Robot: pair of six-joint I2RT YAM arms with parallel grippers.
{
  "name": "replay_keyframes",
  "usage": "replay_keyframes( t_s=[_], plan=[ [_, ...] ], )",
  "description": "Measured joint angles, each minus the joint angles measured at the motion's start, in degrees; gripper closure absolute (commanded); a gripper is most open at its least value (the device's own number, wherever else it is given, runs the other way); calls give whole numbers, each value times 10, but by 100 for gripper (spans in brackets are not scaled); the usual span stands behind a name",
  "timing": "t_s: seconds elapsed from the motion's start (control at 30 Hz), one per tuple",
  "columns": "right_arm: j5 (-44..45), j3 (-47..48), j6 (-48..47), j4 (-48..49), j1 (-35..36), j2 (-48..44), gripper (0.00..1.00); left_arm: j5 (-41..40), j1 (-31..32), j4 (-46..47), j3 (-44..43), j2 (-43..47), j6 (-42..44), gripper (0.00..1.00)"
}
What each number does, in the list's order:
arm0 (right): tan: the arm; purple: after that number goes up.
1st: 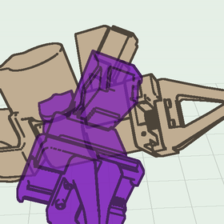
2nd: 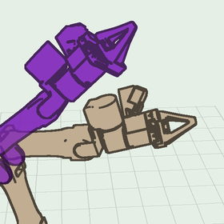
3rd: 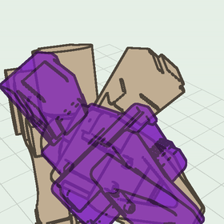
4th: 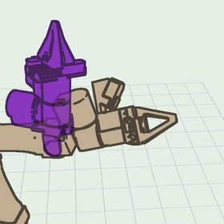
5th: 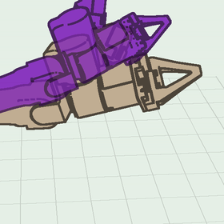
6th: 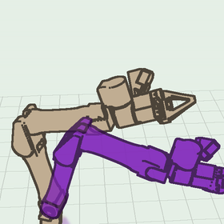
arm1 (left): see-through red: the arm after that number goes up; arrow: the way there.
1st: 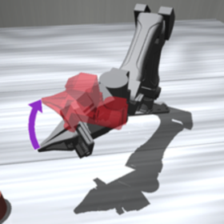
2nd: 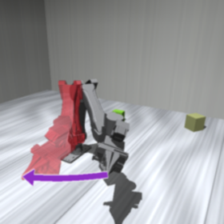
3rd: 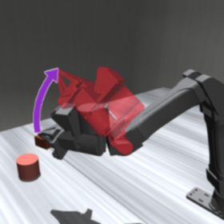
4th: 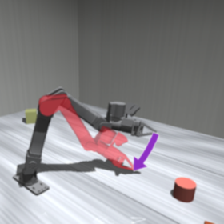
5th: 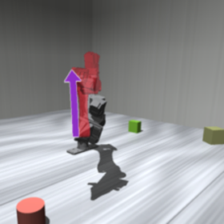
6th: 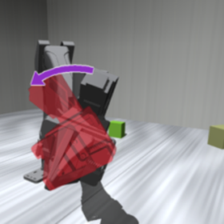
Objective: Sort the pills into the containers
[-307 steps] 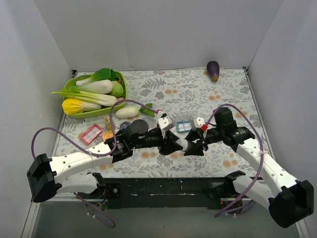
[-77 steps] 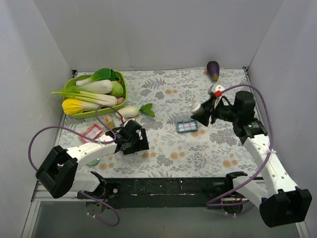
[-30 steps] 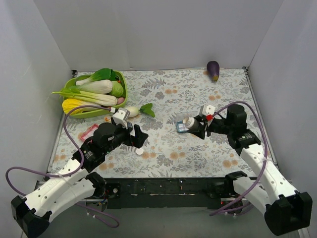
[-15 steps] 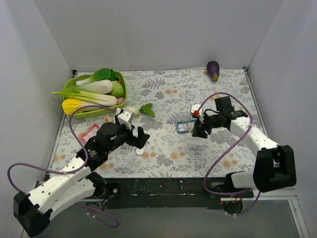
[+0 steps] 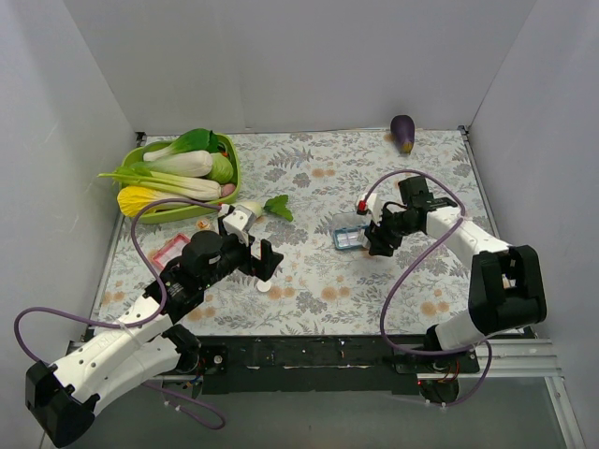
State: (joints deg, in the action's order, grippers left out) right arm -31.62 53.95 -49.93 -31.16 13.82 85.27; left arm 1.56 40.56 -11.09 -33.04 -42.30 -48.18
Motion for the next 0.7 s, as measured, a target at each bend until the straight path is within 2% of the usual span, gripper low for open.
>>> replay_keyframes(
  t_s=[0.7],
  plan=[
    [78, 50, 44, -24, 14, 71, 99, 8, 0, 0, 0, 0, 4, 2]
  ],
)
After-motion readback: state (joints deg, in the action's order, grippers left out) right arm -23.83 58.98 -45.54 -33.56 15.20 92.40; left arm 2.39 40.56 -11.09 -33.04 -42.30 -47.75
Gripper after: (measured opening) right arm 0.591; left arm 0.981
